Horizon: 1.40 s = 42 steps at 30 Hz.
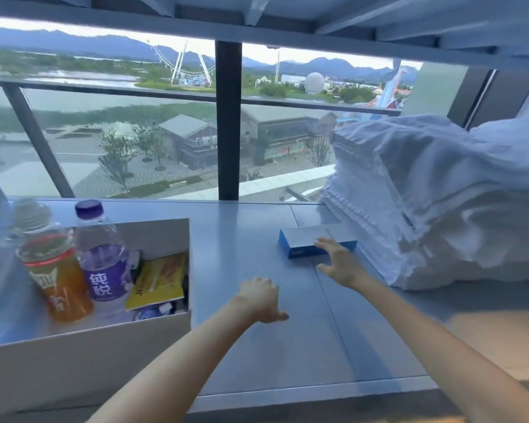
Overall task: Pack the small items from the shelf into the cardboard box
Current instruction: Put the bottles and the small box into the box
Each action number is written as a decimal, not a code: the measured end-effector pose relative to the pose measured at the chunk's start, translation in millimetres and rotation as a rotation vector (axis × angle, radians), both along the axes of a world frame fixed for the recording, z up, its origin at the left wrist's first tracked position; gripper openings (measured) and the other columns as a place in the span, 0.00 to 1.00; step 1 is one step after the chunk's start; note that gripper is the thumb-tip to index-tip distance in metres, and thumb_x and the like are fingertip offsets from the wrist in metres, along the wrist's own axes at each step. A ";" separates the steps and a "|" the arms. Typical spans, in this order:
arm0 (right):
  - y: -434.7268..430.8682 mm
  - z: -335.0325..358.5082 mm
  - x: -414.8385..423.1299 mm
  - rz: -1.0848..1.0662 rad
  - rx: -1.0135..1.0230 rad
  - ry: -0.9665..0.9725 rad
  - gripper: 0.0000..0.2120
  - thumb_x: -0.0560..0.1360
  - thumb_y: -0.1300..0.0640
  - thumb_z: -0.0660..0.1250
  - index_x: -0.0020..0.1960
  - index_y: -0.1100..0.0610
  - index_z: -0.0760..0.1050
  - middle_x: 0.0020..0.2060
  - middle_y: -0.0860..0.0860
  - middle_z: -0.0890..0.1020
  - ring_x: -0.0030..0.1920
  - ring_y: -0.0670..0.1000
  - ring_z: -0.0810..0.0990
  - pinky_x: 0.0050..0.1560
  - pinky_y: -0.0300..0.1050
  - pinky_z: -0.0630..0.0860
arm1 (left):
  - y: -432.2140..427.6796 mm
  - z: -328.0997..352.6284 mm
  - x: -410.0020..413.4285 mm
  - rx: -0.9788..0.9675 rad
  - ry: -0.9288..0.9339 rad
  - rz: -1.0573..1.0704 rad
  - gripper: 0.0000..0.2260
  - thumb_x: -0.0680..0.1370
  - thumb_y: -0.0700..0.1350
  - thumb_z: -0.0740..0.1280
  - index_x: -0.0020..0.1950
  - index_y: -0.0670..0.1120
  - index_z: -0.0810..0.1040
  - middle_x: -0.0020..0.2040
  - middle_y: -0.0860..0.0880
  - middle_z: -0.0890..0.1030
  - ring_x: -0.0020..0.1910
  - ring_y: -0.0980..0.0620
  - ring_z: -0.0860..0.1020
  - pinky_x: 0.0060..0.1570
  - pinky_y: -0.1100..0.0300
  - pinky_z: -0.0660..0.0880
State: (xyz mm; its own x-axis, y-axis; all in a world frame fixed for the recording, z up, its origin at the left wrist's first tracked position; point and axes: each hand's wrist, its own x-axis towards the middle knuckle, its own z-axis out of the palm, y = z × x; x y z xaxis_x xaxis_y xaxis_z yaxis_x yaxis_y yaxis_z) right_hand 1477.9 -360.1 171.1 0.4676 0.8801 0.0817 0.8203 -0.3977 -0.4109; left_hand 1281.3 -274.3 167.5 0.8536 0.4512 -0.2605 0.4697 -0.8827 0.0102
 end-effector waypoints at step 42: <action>-75.5 37.0 19.9 0.461 0.173 0.137 0.49 0.59 0.43 0.76 0.73 0.44 0.54 0.63 0.41 0.63 0.63 0.34 0.63 0.62 0.28 0.62 | -31.0 45.1 -51.9 -0.334 -1.159 0.058 0.39 0.58 0.54 0.77 0.65 0.58 0.64 0.59 0.58 0.68 0.54 0.63 0.75 0.54 0.75 0.72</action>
